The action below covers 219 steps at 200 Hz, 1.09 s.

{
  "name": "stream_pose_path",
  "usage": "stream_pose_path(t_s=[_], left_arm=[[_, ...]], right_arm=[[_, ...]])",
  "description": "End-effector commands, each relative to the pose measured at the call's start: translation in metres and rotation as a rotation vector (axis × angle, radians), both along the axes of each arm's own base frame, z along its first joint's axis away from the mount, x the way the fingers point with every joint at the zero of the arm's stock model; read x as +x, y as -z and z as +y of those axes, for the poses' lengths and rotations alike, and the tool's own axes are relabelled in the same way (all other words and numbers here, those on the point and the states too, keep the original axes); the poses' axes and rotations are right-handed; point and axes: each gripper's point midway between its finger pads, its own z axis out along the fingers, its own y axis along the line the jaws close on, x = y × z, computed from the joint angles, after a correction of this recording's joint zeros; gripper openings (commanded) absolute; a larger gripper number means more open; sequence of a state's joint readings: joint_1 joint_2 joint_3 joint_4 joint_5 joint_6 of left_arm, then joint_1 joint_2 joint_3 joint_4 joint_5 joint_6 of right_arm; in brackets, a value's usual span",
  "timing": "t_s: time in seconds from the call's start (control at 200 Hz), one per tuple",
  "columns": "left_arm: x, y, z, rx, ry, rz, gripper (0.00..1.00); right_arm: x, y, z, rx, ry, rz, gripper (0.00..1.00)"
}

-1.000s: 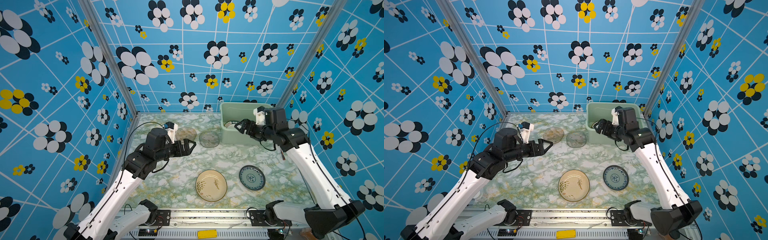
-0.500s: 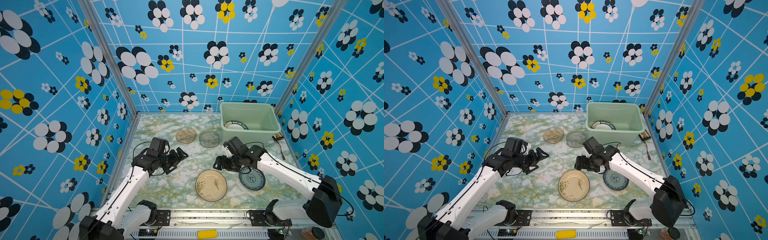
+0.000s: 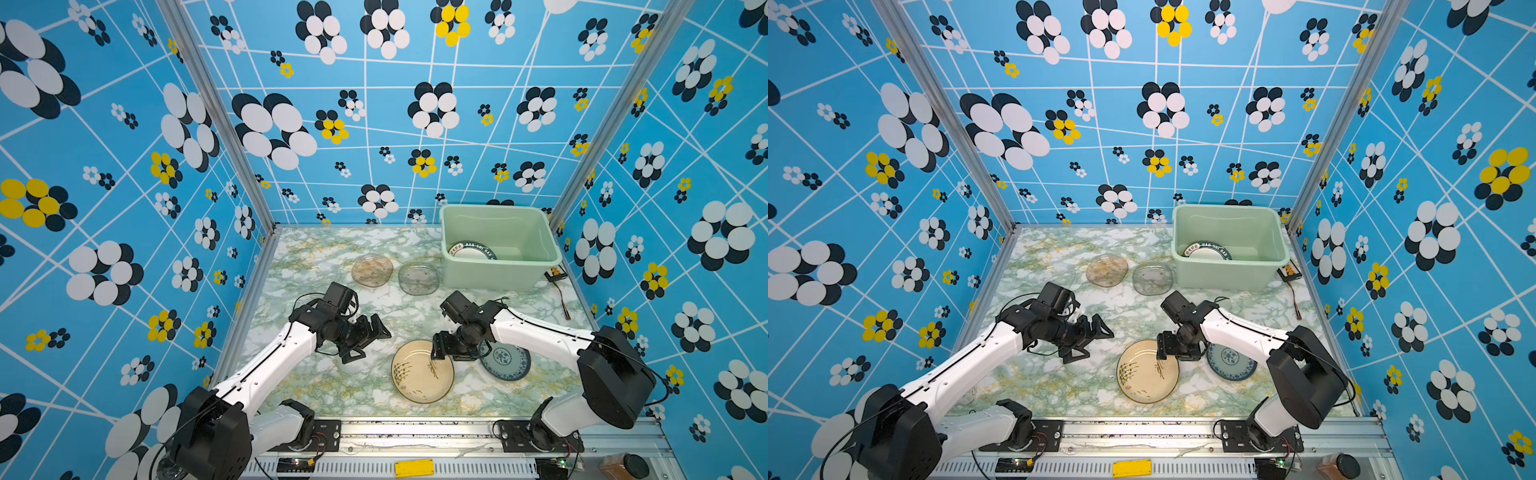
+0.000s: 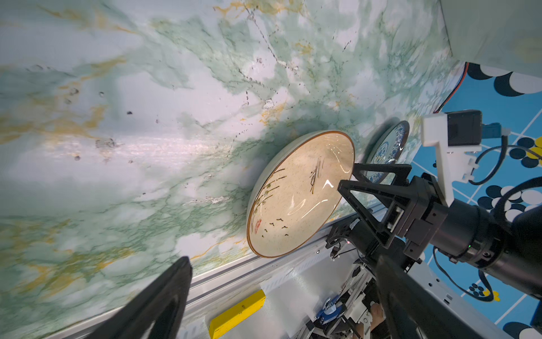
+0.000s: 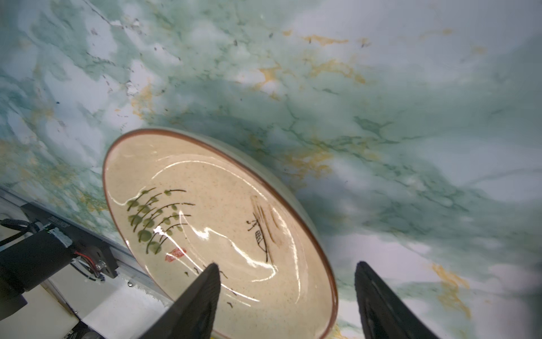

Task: Place the plates into the plastic bin on the countertop
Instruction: Pick up the plate from the bottom-center of the table.

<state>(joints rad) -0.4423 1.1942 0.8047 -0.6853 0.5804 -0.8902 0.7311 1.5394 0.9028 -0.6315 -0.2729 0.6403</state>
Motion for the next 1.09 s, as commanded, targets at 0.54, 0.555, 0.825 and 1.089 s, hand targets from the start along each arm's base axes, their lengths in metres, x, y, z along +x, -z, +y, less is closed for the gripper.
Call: stream_pose_path(t_s=[0.54,0.555,0.825,1.089], left_arm=[[-0.017,0.021,-0.02,-0.024,0.074,0.063,0.99],[-0.017,0.021,-0.02,-0.024,0.074,0.063,0.99],[-0.011,0.014,-0.019,-0.014,0.08,0.024,0.99],[0.01,-0.023,-0.006,0.028,0.017,-0.181,0.99]], right_arm=[[-0.02,0.047,0.01,0.043,-0.012,0.139,0.29],[-0.02,0.048,0.011,0.043,-0.013,0.142,0.28],[-0.018,0.046,0.01,0.028,-0.021,0.139,0.1],[-0.014,0.027,0.001,0.021,0.001,0.067,0.0]])
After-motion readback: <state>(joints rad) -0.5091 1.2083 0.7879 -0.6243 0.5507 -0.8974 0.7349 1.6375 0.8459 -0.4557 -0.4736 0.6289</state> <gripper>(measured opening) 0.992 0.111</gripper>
